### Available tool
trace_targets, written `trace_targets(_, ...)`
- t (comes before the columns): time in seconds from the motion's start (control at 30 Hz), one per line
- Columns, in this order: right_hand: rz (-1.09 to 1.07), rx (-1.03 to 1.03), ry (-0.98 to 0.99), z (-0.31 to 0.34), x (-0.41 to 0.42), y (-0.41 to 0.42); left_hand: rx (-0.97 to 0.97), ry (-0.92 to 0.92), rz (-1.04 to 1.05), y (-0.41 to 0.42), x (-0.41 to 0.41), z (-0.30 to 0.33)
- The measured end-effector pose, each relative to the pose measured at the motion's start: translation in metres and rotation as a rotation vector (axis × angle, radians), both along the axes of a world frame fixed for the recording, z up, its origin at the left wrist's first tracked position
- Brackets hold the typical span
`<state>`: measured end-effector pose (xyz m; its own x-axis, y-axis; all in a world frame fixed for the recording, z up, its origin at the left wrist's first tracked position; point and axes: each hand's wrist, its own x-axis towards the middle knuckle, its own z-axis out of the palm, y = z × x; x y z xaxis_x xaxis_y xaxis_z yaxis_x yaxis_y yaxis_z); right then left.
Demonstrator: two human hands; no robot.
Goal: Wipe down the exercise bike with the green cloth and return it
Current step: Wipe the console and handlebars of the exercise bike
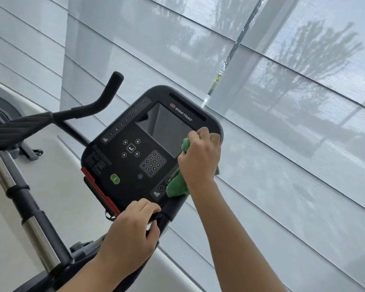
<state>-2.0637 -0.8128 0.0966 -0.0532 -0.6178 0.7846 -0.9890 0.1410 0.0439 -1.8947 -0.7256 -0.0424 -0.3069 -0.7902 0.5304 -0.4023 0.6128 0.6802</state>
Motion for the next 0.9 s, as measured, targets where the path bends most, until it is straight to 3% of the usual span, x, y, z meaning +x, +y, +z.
trace_targets(0.1,0.113,0.308,0.043,0.032,-0.016,-0.002,-0.009,-0.008,-0.011,-0.002,0.0,-0.001)
trace_targets(0.13,0.183,0.422,-0.035,0.046,-0.022,-0.004,-0.011,-0.011,-0.009,-0.003,-0.001,-0.002)
trace_targets(0.2,0.366,0.601,-0.374,0.066,-0.034,-0.006,-0.012,-0.013,-0.008,-0.004,-0.002,-0.003)
trace_targets(0.23,0.452,0.596,-0.54,0.071,-0.038,-0.005,-0.01,-0.013,-0.012,-0.004,-0.002,-0.003)
trace_targets(0.3,0.529,0.385,-0.811,0.063,-0.039,-0.003,-0.002,-0.003,-0.014,-0.004,-0.003,-0.002)
trace_targets(0.37,0.497,0.041,-1.079,0.039,-0.028,0.0,0.003,-0.002,-0.015,-0.004,-0.003,-0.001)
trace_targets(0.4,0.453,-0.119,-1.094,0.024,-0.02,0.003,0.007,-0.005,-0.014,-0.003,-0.002,0.0)
trace_targets(0.5,0.289,-0.281,-0.653,-0.012,0.005,0.015,0.018,0.004,-0.008,-0.001,0.001,0.001)
trace_targets(0.7,0.22,0.006,0.026,-0.03,-0.015,0.051,0.039,0.049,0.007,0.008,0.016,-0.002)
trace_targets(0.8,0.205,0.125,0.063,-0.056,-0.008,0.073,0.029,0.043,0.025,0.018,0.03,-0.012)
trace_targets(0.9,0.206,0.152,-0.081,-0.059,0.002,0.079,0.047,0.03,0.034,0.028,0.044,-0.021)
